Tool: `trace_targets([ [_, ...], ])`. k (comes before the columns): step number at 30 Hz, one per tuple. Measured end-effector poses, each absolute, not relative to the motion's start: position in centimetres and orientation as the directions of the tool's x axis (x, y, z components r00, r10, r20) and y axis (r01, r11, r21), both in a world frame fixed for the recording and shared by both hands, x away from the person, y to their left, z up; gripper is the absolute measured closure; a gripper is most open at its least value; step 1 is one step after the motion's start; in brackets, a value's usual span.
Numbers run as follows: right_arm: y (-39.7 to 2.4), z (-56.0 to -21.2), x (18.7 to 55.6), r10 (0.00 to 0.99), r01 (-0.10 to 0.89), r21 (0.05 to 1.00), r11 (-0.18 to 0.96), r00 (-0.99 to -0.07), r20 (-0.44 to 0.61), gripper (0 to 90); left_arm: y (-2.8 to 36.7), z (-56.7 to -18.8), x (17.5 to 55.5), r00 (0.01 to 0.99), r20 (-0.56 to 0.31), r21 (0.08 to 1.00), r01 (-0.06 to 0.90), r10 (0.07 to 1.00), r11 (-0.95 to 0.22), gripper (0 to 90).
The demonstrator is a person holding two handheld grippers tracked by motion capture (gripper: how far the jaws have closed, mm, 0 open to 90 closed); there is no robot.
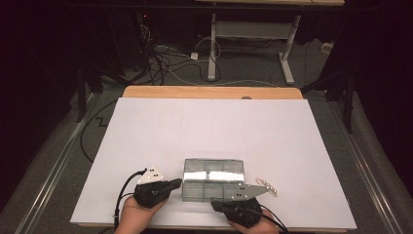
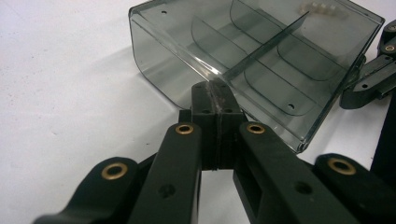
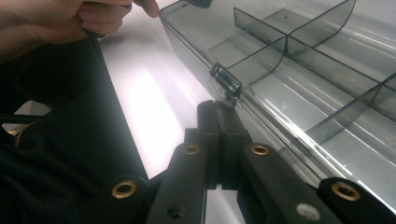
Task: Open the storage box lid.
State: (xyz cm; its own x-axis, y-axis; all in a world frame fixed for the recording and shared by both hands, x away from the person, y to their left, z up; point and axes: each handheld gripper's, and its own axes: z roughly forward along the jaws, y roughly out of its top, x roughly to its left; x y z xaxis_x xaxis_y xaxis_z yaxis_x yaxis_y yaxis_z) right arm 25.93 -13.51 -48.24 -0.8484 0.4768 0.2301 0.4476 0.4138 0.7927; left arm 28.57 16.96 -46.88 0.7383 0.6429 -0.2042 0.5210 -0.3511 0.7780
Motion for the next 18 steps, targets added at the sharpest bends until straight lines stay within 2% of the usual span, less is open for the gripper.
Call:
trace_targets([
  [18, -13.73, -48.13, 25.98, 0.464, 0.44, 0.806, 0.395, -0.853, 0.239, 90.0, 17.09, -46.75, 28.57, 0.733, -0.205, 0.78, 0.522, 0.648, -0.344, 87.1],
])
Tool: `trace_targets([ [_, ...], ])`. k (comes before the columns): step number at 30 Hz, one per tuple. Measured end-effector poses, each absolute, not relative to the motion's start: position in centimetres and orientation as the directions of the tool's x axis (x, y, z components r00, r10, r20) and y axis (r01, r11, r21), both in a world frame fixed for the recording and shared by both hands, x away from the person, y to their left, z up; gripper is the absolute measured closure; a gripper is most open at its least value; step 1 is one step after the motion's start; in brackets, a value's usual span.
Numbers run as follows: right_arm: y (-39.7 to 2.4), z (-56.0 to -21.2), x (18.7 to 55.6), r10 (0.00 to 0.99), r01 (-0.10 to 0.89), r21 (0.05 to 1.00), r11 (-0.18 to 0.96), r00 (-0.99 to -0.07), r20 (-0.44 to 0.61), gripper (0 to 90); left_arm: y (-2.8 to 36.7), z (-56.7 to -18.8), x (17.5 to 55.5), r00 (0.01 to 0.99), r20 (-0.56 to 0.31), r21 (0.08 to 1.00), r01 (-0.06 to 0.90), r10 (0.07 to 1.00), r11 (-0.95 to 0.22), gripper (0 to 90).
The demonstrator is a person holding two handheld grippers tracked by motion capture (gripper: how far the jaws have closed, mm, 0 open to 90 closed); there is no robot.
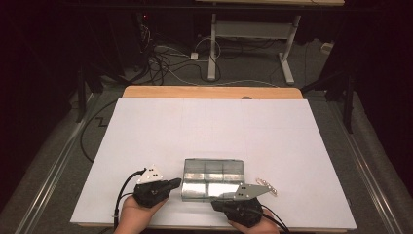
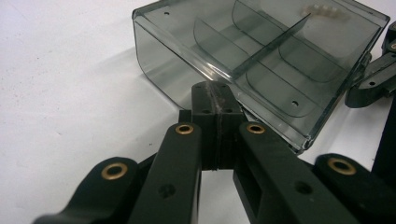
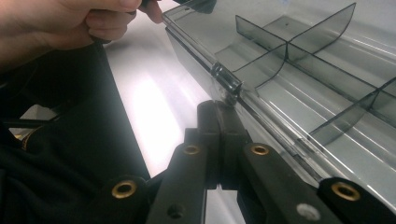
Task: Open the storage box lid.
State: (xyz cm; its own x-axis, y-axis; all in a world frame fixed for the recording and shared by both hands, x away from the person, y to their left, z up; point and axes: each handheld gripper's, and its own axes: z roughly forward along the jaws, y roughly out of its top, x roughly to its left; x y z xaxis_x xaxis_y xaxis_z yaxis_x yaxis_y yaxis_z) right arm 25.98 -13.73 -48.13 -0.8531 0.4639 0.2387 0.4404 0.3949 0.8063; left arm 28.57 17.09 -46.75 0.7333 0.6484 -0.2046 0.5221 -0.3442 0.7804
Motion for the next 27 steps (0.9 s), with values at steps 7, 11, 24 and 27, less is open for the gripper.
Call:
trace_targets([
  [7, -13.9, -47.8, 25.9, 0.469, 0.432, 0.817, 0.383, -0.853, 0.231, 90.0, 17.1, -46.6, 28.5, 0.734, -0.2, 0.784, 0.518, 0.649, -0.344, 87.1],
  [11, -14.0, -47.7, 25.9, 0.47, 0.43, 0.823, 0.371, -0.851, 0.233, 90.0, 17.2, -46.5, 28.5, 0.733, -0.202, 0.787, 0.516, 0.649, -0.337, 87.1],
  [24, -14.1, -46.5, 26.1, 0.464, 0.408, 0.851, 0.33, -0.855, 0.23, 90.0, 17.6, -46.0, 28.4, 0.742, -0.224, 0.8, 0.51, 0.632, -0.315, 87.1],
  [27, -14.1, -46.1, 26.2, 0.459, 0.397, 0.858, 0.325, -0.86, 0.224, 90.0, 17.8, -45.8, 28.2, 0.746, -0.234, 0.806, 0.507, 0.623, -0.306, 87.1],
])
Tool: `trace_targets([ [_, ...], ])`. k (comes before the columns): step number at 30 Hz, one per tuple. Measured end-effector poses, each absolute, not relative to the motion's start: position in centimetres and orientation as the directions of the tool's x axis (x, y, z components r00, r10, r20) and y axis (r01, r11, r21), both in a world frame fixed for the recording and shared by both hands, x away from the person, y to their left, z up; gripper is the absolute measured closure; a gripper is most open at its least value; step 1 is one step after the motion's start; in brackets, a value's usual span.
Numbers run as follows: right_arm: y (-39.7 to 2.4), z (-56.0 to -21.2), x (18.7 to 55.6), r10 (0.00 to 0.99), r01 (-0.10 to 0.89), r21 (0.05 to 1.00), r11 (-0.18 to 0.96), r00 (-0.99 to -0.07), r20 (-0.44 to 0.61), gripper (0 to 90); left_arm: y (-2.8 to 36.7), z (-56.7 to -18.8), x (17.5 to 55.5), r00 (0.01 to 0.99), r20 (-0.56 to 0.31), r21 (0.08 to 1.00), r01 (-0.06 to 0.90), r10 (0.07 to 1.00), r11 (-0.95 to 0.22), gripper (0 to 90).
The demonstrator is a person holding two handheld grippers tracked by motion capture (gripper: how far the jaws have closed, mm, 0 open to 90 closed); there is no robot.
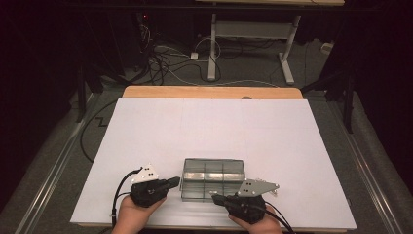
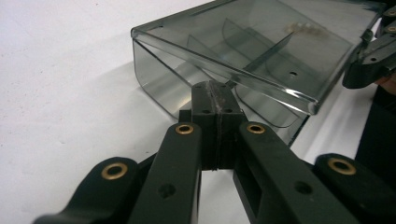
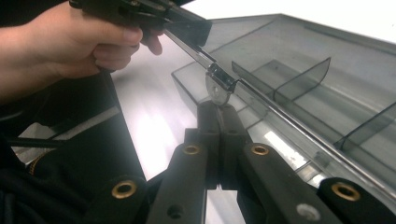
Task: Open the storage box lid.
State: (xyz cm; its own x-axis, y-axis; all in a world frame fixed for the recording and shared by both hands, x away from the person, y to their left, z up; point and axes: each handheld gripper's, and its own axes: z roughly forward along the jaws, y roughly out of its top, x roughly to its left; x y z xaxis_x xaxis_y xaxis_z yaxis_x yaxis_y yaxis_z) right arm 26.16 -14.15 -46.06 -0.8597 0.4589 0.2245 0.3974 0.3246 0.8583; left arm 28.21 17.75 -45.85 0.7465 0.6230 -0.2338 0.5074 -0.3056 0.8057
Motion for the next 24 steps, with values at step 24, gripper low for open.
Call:
trace_targets([
  [24, -14.1, -45.0, 26.0, 0.461, 0.344, 0.884, 0.316, -0.87, 0.174, 90.0, 16.8, -45.5, 27.5, 0.792, -0.267, 0.833, 0.476, 0.549, -0.282, 86.9],
])
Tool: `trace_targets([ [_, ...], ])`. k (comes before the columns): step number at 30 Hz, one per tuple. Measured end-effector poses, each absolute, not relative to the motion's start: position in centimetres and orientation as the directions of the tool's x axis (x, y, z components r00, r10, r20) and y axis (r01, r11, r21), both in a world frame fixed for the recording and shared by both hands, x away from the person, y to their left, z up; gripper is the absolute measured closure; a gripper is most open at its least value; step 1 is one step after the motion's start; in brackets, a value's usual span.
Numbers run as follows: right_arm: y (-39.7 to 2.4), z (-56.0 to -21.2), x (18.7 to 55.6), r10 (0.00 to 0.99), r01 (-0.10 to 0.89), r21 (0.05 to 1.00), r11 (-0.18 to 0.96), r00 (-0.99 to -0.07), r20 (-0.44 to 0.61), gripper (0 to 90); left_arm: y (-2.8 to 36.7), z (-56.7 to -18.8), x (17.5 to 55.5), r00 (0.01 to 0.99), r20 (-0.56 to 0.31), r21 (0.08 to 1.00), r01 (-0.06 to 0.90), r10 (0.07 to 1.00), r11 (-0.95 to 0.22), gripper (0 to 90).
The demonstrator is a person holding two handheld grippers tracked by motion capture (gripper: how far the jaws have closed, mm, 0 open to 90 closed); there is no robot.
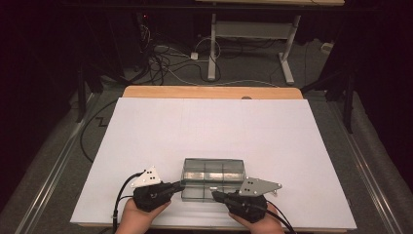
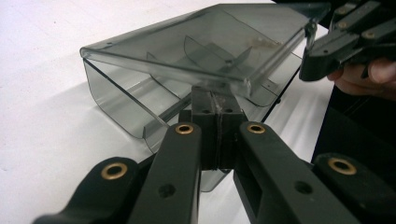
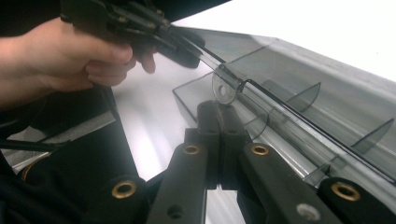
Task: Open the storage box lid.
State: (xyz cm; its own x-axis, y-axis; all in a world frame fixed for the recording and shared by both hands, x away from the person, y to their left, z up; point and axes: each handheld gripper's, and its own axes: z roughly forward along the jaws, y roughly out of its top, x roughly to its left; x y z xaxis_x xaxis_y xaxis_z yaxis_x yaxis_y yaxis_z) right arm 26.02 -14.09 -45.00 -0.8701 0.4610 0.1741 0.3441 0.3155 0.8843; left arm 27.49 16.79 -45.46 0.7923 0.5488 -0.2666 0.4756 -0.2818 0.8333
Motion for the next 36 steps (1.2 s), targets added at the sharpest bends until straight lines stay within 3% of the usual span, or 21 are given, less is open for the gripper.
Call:
trace_targets([
  [20, -17.3, -45.5, 25.3, 0.543, 0.371, 0.873, 0.317, -0.826, 0.153, 90.0, 16.6, -45.4, 29.1, 0.796, -0.253, 0.838, 0.464, 0.55, -0.287, 87.0],
  [36, -21.5, -45.4, 26.0, 0.661, 0.397, 0.878, 0.269, -0.739, 0.131, 90.0, 16.5, -45.5, 29.6, 0.801, -0.238, 0.851, 0.445, 0.549, -0.28, 87.0],
])
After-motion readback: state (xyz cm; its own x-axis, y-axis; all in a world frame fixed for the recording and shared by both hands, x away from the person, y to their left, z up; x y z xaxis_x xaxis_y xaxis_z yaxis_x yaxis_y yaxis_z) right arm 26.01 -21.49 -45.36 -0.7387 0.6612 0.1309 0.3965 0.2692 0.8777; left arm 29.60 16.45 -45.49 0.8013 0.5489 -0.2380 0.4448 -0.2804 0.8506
